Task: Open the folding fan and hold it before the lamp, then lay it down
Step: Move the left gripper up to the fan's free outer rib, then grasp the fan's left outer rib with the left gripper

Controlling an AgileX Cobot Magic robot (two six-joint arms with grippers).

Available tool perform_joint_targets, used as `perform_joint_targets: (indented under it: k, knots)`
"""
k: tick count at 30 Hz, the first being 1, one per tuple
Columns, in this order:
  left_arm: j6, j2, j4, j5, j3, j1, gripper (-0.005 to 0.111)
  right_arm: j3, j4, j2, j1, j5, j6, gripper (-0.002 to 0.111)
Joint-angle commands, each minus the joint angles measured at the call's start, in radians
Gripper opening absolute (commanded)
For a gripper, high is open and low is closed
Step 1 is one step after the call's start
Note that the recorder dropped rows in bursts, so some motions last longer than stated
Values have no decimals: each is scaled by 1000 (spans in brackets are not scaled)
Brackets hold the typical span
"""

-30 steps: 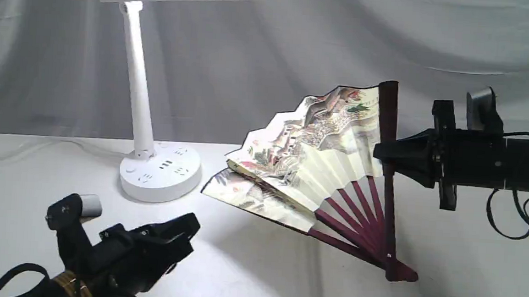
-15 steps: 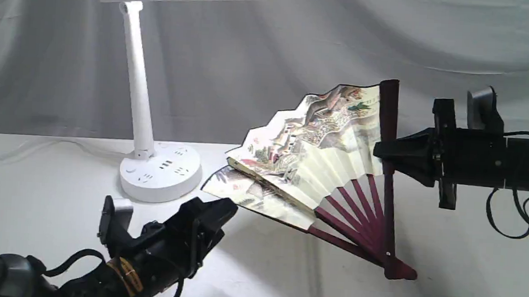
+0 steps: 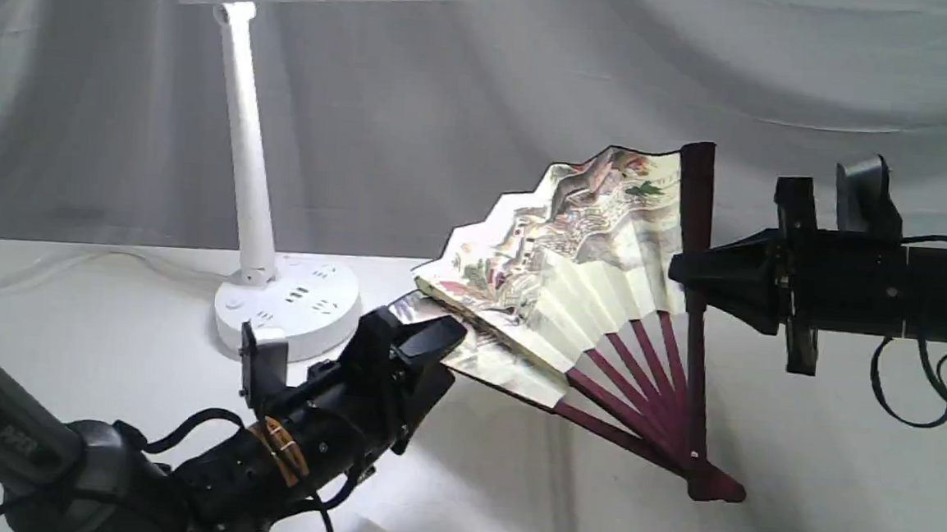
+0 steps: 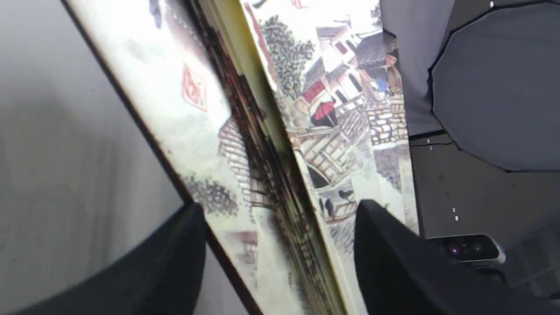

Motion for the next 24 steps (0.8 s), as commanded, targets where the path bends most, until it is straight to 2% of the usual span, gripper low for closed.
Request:
perform_joint_targets:
  k: [1, 7, 11, 19, 24]
  knots:
    - [-112, 36, 9, -9, -36, 0, 50, 7, 7, -5, -2, 16, -4, 0]
    - [-160, 61, 67, -9, -69, 0, 50, 7, 10, -5, -2, 16, -6, 0]
    - [-161, 61, 39, -9, -69, 0, 49, 7, 10, -5, -2, 16, -20, 0]
    - [-161, 61, 9, -9, -69, 0, 11, 7, 3, -5, -2, 16, -20, 0]
    - [-157, 61, -27, -9, -69, 0, 1, 7, -25, -5, -2, 16, -20, 0]
